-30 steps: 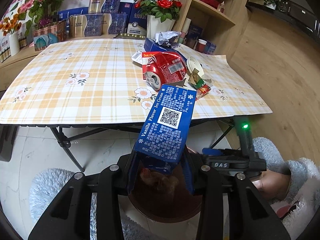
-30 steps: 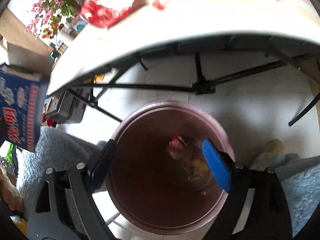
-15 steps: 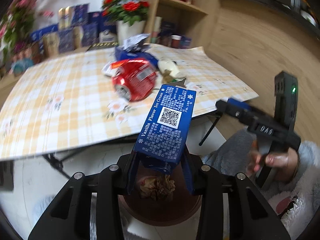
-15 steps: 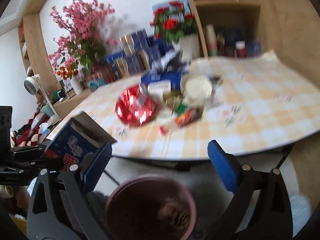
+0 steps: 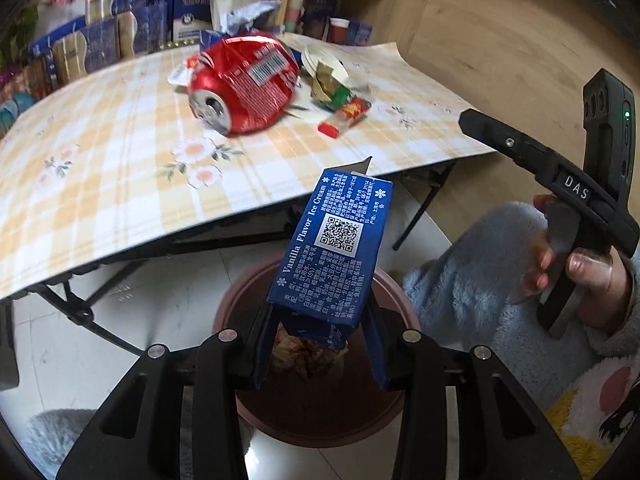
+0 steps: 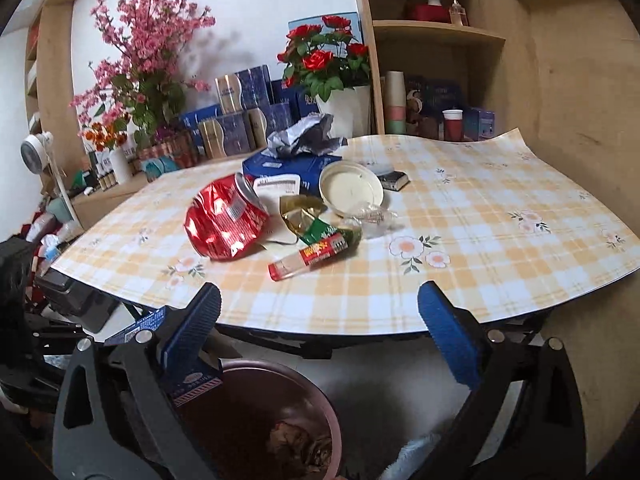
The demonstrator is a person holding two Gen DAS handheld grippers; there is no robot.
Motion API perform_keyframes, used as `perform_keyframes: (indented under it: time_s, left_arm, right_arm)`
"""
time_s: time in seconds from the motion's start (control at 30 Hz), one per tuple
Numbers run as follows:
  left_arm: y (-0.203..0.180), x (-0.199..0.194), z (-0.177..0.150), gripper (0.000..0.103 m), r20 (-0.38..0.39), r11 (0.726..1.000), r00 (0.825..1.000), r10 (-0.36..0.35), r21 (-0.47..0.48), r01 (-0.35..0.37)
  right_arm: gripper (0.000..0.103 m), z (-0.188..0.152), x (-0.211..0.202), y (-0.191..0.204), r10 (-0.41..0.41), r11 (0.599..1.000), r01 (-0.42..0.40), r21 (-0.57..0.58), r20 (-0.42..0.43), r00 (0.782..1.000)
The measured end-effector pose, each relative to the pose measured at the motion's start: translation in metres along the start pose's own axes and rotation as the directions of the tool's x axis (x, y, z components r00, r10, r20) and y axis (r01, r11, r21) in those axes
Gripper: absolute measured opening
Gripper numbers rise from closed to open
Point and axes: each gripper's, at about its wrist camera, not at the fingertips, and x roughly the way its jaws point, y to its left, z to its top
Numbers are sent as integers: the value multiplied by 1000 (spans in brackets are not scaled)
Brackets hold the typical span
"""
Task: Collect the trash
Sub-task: 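Return both tools from the bin toward the table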
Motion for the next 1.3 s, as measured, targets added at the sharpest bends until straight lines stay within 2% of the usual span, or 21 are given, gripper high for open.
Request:
perform_keyframes:
  time_s: [0.27,0.47,0.87,0.97,1.0,1.13,1.17,1.23,1.3]
  left_arm:
    - [15,25,-4,39,-106,998,994,-3,-66,-4]
    - [7,33,-8,39,-157,999,988,14,-35,-19]
    - [6,39,-9,40,-173,998,984,53,-18,-56]
    - [9,32,-8,53,-146,997,988,59,-37,-65]
    - [10,29,-7,62,-132,997,989,64,-43,-70]
    - [14,10,-2,80,-39,991,994,103,-77,-106]
    - [16,6,-1,82,-17,989,993,118,-89,-119]
    - [19,-4,1,92,30,983,989,144,-118,-139]
    - [24,-14,5,94,75,974,981,177,-155,-164]
  right_arm:
    - [97,-6,0,13,23,998,-24,-57,-5,1000]
    - [97,-6,-1,9,20,999,-21,-40,-13,1000]
    - [97,-5,-3,0,11,1000,-11,6,-21,1000]
    - [97,-5,-4,0,14,1000,-14,3,-20,1000]
    - [97,-5,-4,1,15,1000,-15,2,-20,1000]
    - [97,-5,-3,2,9,1000,-9,-2,-29,1000]
    - [97,-5,-2,2,5,1000,-5,-4,-32,999]
    - [97,-5,-1,3,-4,1000,4,-7,-38,999]
    - [97,-6,1,4,-22,1000,21,-15,-46,999]
